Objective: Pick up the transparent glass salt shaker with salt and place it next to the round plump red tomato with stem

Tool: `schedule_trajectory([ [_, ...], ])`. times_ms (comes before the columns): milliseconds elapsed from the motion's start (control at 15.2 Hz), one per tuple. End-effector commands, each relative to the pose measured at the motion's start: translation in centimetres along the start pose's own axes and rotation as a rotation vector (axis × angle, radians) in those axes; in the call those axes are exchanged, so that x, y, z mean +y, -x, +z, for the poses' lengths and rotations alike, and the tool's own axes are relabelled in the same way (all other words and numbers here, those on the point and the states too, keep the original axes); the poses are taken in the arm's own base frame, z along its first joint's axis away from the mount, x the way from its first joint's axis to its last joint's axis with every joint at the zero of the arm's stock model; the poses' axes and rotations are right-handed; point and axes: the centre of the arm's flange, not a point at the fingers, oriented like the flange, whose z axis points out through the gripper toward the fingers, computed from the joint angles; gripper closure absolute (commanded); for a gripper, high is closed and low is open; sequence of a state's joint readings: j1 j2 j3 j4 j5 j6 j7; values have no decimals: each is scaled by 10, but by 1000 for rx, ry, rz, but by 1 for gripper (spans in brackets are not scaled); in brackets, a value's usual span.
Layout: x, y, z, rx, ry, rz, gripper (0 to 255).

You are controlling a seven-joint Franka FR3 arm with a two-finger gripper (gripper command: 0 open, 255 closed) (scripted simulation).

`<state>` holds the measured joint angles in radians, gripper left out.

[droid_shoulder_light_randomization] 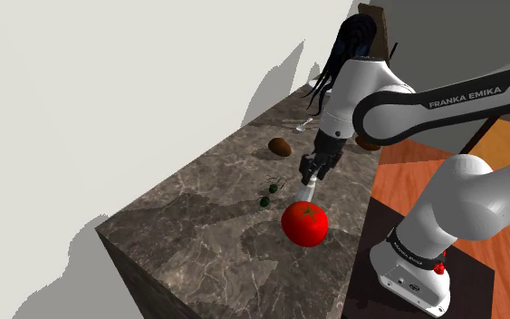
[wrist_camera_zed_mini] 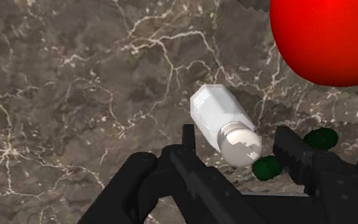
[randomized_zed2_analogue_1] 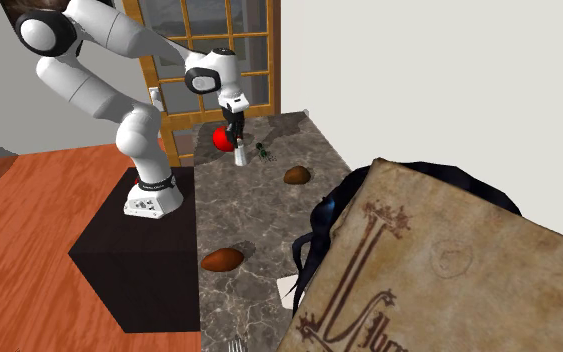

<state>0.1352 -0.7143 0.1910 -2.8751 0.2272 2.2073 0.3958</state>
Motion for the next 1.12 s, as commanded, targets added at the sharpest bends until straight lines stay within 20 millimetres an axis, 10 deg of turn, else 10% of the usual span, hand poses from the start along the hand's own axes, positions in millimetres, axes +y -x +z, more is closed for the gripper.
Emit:
schedule_trajectory([
  [0, 0, 0, 0, 0, 0, 0, 0],
  [264, 0, 0, 0, 0, 0, 0, 0],
  [528, 0, 0, -50, 0, 0, 0, 0],
  [1056, 0, 0, -50, 0, 0, 0, 0],
])
